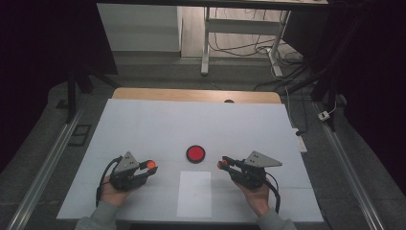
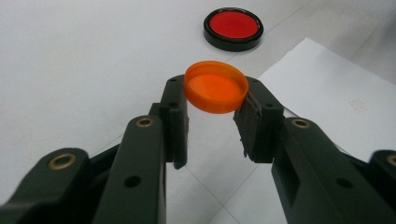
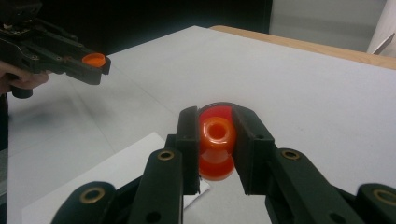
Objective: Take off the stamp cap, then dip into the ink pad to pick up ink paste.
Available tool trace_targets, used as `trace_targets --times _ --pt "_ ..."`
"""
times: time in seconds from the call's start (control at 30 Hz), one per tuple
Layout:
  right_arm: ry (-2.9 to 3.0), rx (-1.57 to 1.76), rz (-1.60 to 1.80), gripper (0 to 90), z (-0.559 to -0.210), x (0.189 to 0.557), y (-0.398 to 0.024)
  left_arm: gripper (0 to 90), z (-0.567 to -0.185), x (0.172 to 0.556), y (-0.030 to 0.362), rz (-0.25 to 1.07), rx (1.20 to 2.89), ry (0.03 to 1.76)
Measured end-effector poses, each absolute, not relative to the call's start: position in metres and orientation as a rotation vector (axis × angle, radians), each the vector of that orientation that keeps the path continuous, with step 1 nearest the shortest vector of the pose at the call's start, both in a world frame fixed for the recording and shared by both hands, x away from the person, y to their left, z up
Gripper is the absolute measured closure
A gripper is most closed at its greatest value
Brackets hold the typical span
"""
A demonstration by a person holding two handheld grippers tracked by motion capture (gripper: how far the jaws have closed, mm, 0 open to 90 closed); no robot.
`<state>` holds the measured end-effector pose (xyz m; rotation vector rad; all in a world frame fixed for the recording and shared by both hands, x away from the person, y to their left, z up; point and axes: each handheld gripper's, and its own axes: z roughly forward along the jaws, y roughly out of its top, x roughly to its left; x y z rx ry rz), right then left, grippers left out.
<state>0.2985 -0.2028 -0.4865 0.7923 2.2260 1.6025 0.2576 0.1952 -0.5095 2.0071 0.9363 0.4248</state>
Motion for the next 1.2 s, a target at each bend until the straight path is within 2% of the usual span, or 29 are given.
trace_targets --times 0.57,1.2 --pt "2.234 0.776 1.608 72.5 -0.484 0.299 -0.198 65.1 -0.509 0.258 0.196 0.424 2.006 0.938" --pt "2.266 0.739 1.583 72.4 -0.479 0.313 -0.175 65.0 -0.510 0.258 0.193 0.424 2.019 0.929"
